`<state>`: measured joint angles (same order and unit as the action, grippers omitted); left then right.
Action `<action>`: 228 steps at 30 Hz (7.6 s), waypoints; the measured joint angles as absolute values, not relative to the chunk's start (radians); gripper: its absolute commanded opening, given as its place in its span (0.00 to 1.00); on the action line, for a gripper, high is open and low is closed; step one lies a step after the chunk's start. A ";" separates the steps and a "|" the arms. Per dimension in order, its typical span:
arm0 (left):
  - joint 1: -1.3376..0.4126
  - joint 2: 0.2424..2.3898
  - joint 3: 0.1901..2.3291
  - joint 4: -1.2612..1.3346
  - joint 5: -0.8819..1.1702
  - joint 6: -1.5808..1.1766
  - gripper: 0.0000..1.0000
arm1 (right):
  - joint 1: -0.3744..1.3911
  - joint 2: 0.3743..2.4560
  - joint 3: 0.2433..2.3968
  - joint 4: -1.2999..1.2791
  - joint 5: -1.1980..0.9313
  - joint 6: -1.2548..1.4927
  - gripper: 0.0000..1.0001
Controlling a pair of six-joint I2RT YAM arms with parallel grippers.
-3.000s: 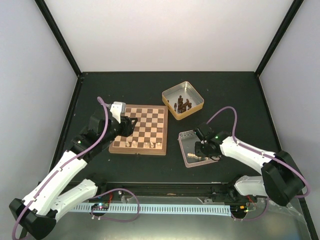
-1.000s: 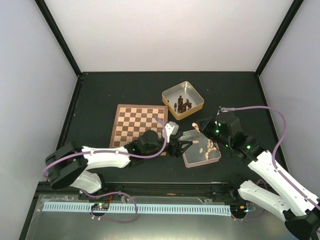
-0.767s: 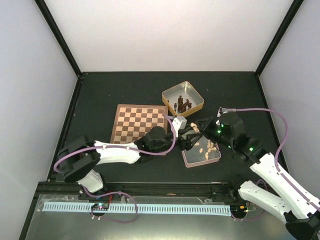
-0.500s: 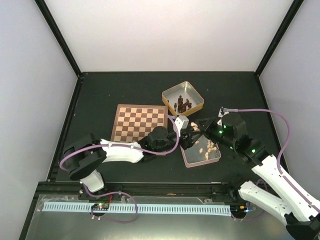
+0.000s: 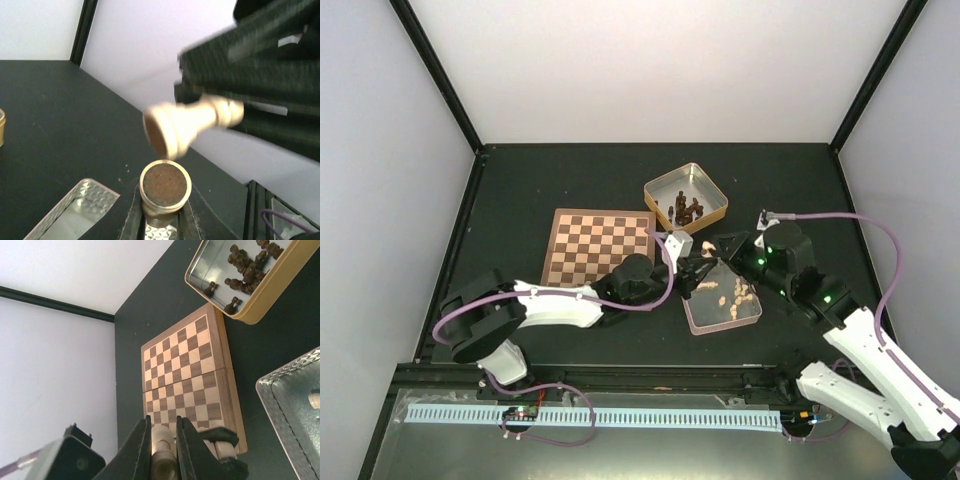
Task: Set up the chess pieces on the board
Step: Pick up the chess piece from the storage box, then place the chess piece on the chessboard.
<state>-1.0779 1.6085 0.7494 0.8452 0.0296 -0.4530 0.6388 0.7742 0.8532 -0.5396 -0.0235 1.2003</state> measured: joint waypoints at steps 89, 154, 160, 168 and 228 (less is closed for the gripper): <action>-0.451 0.308 0.995 -0.606 -0.558 -0.359 0.02 | 1.244 2.461 2.215 -0.731 0.234 0.244 0.11; -0.502 0.813 0.858 -0.305 0.761 -0.114 0.02 | 0.899 1.319 1.458 -0.484 -0.377 0.449 0.59; -0.730 0.922 0.890 -0.332 0.501 0.028 0.02 | 0.899 1.330 1.486 -0.630 -0.296 0.452 0.53; -0.795 0.986 0.916 -0.307 0.285 0.112 0.01 | 0.897 1.308 1.465 -0.754 -0.194 0.471 0.47; -0.838 0.849 0.736 0.121 0.276 -0.112 0.66 | 0.660 1.030 0.985 -0.153 -0.541 1.010 0.04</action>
<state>-0.8379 0.8490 0.7357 0.1211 0.2760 -0.1123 0.6598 1.0302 0.9852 -0.1528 -0.5411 1.0100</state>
